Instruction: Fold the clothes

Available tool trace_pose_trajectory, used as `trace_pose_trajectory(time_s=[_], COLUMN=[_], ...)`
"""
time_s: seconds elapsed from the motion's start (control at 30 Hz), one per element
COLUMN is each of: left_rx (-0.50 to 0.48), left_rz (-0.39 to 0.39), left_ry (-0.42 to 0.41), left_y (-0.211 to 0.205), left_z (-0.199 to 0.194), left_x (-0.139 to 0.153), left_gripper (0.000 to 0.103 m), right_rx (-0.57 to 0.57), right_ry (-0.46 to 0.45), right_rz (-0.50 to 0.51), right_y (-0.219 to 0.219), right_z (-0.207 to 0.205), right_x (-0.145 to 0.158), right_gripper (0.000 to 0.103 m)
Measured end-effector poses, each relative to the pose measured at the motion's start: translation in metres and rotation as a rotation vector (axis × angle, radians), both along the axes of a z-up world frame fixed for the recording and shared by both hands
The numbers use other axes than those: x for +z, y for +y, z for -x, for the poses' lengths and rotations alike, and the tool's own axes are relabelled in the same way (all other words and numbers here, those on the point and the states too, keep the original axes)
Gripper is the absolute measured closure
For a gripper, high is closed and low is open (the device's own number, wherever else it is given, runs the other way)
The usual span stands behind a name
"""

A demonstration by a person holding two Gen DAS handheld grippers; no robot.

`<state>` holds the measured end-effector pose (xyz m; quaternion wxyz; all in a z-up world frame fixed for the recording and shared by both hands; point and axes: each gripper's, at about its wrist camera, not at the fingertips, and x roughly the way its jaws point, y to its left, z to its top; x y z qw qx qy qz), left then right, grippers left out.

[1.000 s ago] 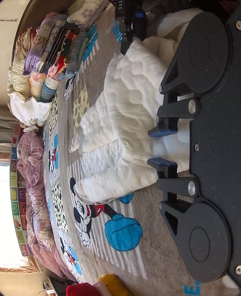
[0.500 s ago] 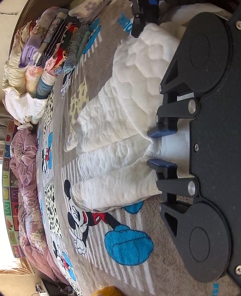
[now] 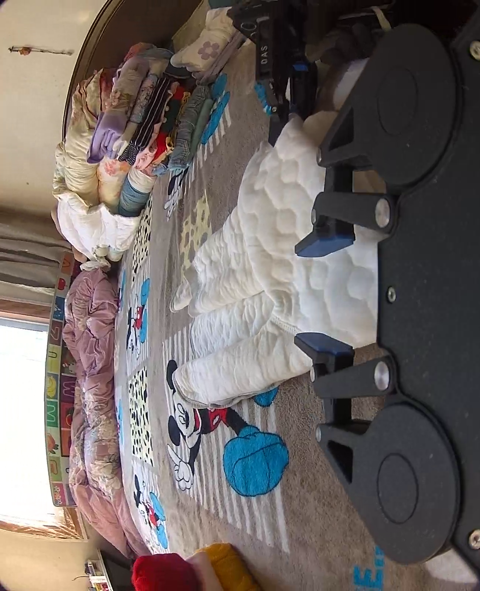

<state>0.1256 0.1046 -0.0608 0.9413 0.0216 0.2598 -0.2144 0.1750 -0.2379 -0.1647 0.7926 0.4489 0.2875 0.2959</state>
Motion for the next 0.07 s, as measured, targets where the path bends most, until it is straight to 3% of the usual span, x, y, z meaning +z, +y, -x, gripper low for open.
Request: trace_pose_trajectory(time_s=[0.07], left_rx=[-0.028], left_rz=[-0.011], left_ry=[-0.031], left_y=[0.0014], left_z=[0.0168], left_x=[0.0026], left_gripper=[0.051], right_rx=[-0.011], right_ry=[0.021], right_rz=[-0.035], right_y=[-0.0026], right_z=[0.0006], right_x=[0.0001], right_gripper=[0.070])
